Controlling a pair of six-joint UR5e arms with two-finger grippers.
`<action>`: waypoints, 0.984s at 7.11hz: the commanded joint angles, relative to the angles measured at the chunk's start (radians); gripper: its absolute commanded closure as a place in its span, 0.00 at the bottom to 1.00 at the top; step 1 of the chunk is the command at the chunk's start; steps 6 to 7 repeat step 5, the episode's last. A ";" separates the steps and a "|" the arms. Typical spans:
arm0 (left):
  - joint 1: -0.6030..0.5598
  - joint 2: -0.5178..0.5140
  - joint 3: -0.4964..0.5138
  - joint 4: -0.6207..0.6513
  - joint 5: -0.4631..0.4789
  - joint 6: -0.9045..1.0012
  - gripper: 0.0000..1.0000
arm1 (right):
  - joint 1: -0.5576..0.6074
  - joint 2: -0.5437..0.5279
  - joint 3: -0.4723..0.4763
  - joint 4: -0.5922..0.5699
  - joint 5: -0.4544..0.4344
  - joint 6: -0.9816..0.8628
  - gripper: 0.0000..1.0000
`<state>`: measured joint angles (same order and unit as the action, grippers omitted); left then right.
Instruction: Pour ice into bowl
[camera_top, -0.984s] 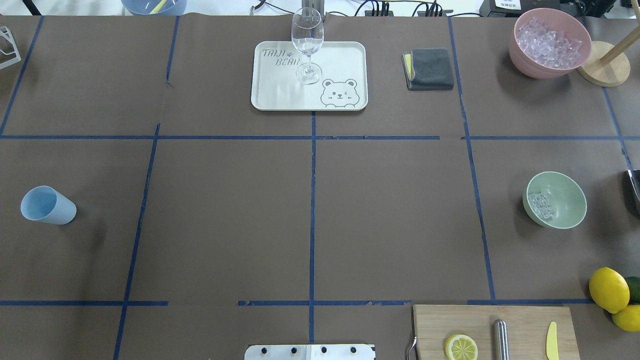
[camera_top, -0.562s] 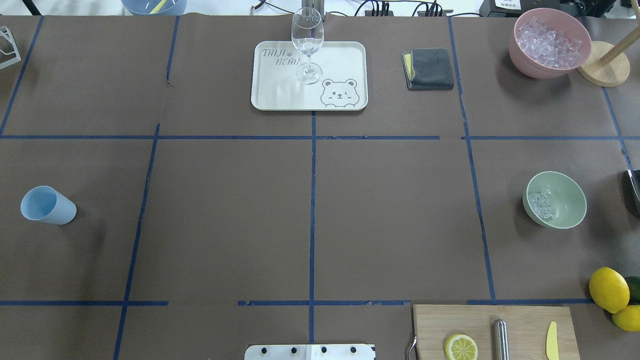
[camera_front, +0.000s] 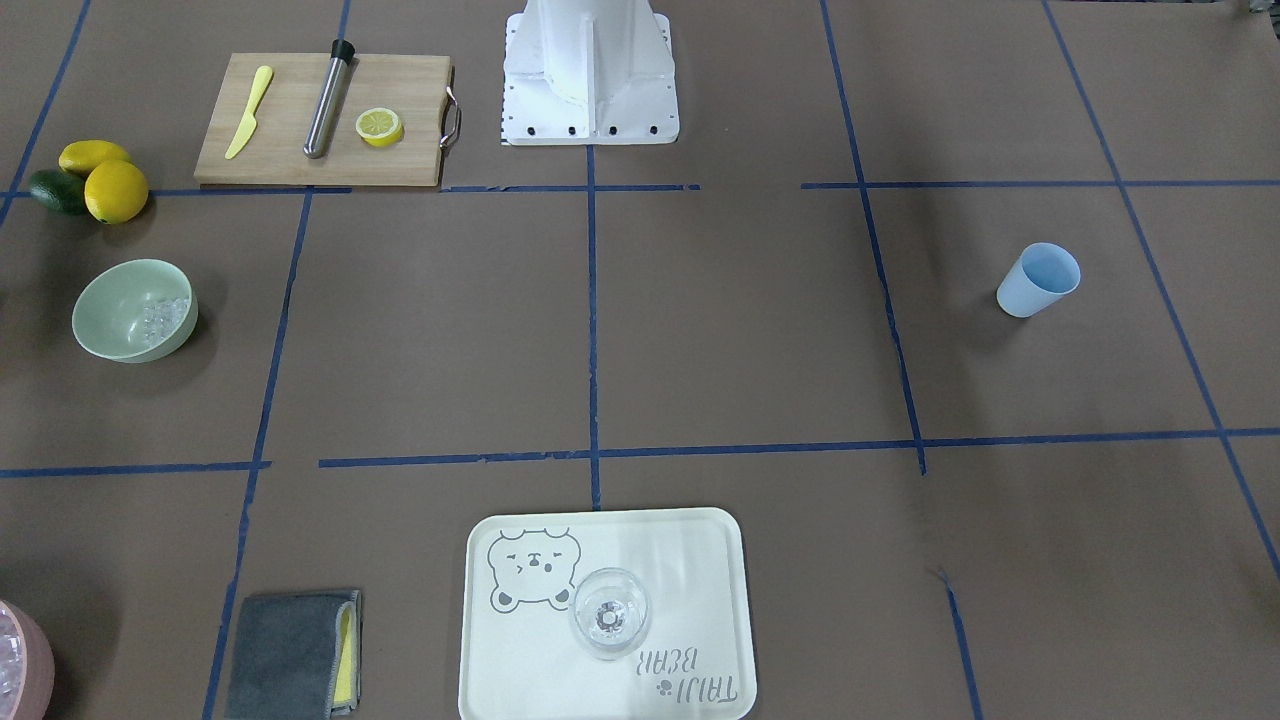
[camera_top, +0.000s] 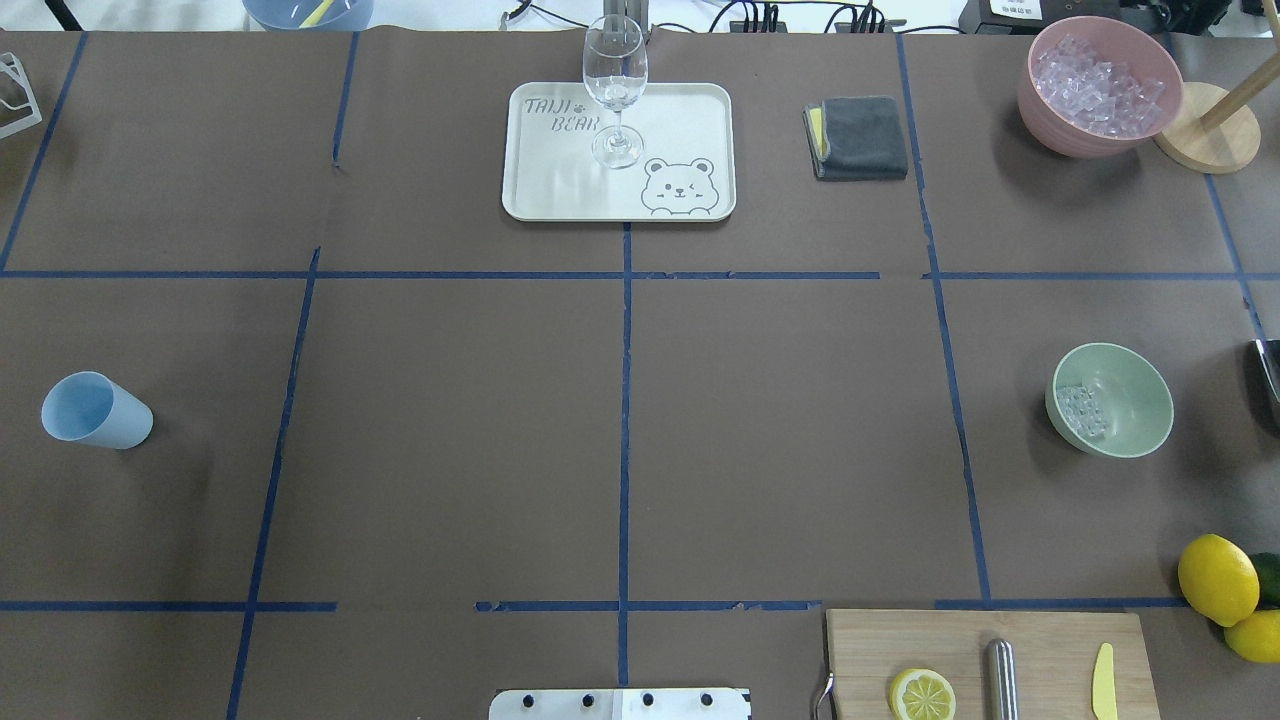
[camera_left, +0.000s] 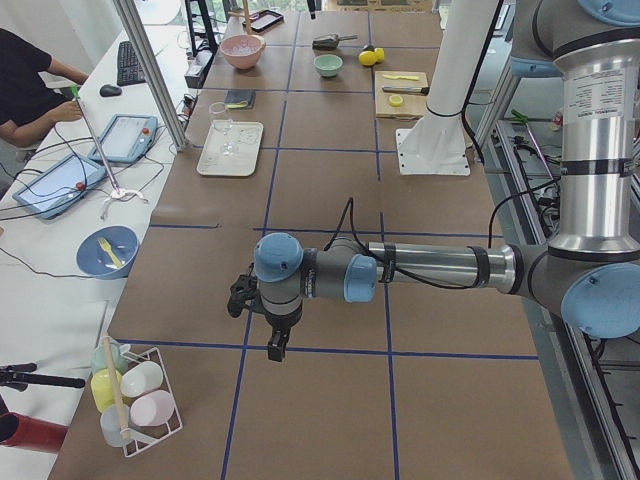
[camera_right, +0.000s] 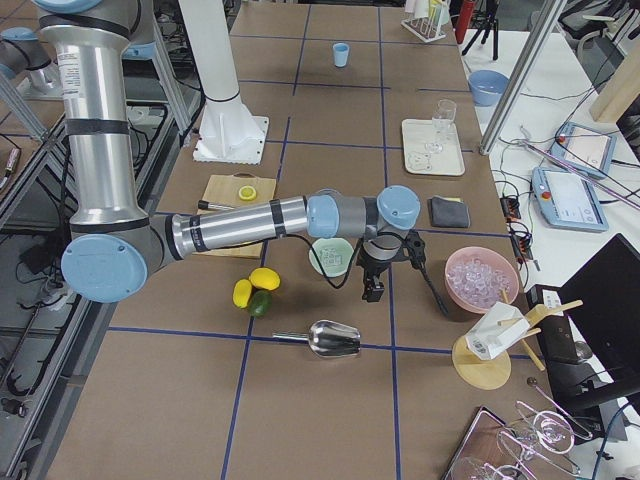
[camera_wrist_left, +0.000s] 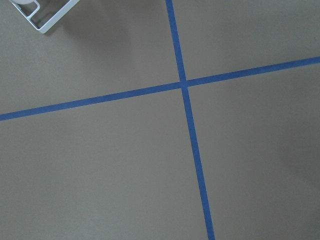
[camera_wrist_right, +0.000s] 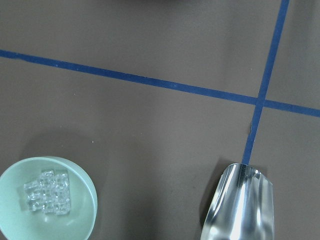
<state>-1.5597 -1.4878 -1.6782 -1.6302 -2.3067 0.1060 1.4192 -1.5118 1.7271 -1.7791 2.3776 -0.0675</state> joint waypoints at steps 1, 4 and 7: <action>0.001 -0.009 0.009 -0.005 0.001 -0.002 0.00 | 0.024 -0.005 -0.001 -0.003 0.005 0.002 0.00; 0.001 -0.012 0.006 -0.008 0.007 0.000 0.00 | 0.063 -0.024 -0.012 -0.002 0.006 0.000 0.00; 0.001 -0.015 -0.014 -0.005 0.004 0.001 0.00 | 0.061 -0.027 -0.011 -0.002 0.008 0.000 0.00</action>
